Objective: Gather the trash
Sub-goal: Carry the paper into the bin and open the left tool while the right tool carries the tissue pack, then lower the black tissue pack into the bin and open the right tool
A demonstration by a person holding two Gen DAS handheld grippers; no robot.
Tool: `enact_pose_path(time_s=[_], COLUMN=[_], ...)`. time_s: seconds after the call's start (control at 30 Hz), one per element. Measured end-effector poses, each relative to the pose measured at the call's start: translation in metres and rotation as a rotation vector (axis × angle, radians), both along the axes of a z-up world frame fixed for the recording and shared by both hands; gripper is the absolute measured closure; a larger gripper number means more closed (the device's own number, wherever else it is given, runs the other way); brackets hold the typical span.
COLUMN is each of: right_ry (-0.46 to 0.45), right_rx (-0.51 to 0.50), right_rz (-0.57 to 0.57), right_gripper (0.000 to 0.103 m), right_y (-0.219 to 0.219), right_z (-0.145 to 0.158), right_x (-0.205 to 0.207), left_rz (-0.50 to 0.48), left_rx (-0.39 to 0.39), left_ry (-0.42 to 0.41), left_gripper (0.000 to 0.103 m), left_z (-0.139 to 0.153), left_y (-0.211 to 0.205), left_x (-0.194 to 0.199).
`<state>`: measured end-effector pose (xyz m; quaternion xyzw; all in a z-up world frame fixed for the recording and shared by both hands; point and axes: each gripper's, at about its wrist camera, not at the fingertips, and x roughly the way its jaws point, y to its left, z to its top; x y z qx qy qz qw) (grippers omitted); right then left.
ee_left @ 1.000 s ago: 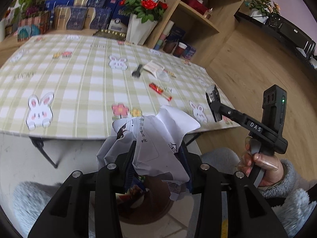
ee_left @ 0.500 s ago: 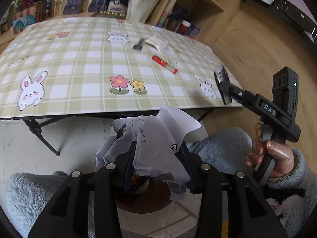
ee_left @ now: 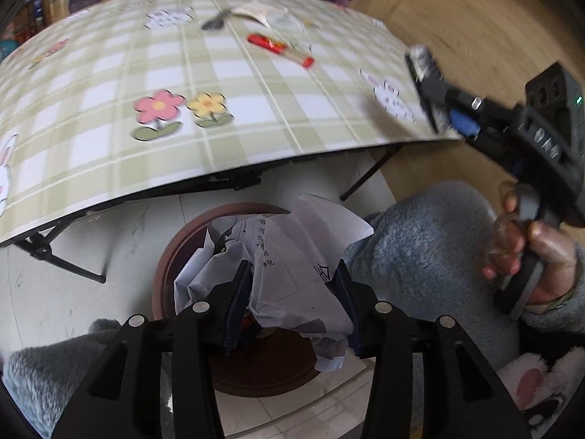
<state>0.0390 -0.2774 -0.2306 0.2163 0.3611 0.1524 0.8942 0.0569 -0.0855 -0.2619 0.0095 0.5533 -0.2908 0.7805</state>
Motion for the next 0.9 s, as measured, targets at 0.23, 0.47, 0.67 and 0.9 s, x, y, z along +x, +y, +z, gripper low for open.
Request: enact_pose_path(time_s=[0.23, 0.47, 0.67, 0.9], right_ry=[0.008, 0.011, 0.01, 0.025], right_rx=[0.004, -0.015, -0.061, -0.123], right_rz=[0.003, 0.011, 0.042, 0.085], right_gripper=[0.049, 0.049, 0.049, 0.049], right_y=[-0.001, 0.006, 0.022, 0.045], right_z=[-0.003, -0.001, 0.006, 0.012], right_x=[0.001, 0.001, -0.004, -0.011], left_rz=[0.0, 0.089, 0.209, 0.299], left_rx=[-0.032, -0.019, -0.032, -0.001], left_ry=[0.0, -0.133, -0.277, -0.448], left_gripper=[0.029, 0.016, 0.011, 0.009], left_z=[-0.008, 0.017, 0.049, 0.079], left_y=[-0.008, 0.014, 0.049, 0.087], left_x=[0.004, 0.002, -0.005, -0.017])
